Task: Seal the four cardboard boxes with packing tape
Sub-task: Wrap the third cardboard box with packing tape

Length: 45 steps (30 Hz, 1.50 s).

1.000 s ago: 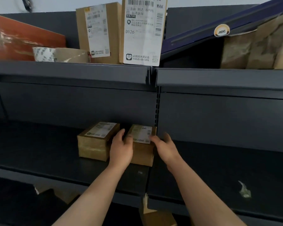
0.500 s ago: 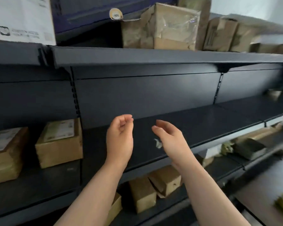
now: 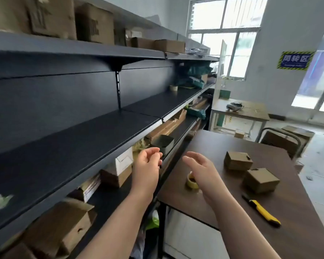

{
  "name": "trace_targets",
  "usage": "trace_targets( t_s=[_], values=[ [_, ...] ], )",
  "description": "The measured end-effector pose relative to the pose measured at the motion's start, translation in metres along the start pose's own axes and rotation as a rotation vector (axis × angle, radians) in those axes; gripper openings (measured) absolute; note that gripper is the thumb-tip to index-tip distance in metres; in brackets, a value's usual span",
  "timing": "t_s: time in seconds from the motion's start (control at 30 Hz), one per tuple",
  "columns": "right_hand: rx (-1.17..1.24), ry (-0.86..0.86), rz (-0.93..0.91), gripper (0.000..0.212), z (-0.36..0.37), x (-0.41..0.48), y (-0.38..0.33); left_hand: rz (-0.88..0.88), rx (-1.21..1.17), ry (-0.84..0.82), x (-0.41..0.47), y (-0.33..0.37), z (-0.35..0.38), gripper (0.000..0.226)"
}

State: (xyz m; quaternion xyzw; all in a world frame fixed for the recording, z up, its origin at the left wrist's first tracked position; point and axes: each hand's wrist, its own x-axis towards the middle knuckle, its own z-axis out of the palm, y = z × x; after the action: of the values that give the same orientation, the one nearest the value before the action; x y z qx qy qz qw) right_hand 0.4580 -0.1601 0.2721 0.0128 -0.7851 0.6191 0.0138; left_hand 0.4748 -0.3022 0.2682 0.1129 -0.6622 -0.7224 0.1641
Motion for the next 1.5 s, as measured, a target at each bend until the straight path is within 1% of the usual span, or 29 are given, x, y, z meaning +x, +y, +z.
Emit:
trace_targets(
  t_s=[0.2, 0.37, 0.47, 0.63, 0.87, 1.0, 1.17, 1.3, 1.5],
  values=[
    [-0.03, 0.14, 0.146, 0.045, -0.116, 0.063, 0.065, -0.12, 0.01, -0.147, 0.032, -0.047, 0.142, 0.014],
    [-0.014, 0.249, 0.281, 0.045, -0.188, 0.109, 0.119, -0.274, -0.001, -0.231, 0.06, -0.093, 0.238, 0.014],
    [0.013, 0.294, 0.361, 0.05, -0.222, 0.138, 0.15, -0.348, 0.035, -0.274, 0.079, -0.12, 0.283, 0.014],
    [-0.014, 0.39, 0.458, 0.039, -0.269, 0.191, 0.188, -0.444, 0.072, -0.349, 0.125, -0.163, 0.347, 0.015],
    [-0.075, 0.506, 0.551, 0.042, -0.314, 0.269, 0.237, -0.586, 0.144, -0.464, 0.19, -0.221, 0.428, 0.015],
    [-0.107, 0.503, 0.598, 0.041, -0.332, 0.308, 0.262, -0.627, 0.193, -0.495, 0.221, -0.246, 0.469, 0.016],
    [-0.151, 0.462, 0.61, 0.037, -0.346, 0.364, 0.294, -0.64, 0.285, -0.462, 0.257, -0.274, 0.51, 0.016],
    [-0.144, 0.417, 0.598, 0.04, -0.36, 0.42, 0.321, -0.583, 0.362, -0.414, 0.291, -0.294, 0.539, 0.041],
    [-0.129, 0.333, 0.614, 0.048, -0.371, 0.491, 0.376, -0.566, 0.446, -0.412, 0.335, -0.329, 0.571, 0.053]
  ],
)
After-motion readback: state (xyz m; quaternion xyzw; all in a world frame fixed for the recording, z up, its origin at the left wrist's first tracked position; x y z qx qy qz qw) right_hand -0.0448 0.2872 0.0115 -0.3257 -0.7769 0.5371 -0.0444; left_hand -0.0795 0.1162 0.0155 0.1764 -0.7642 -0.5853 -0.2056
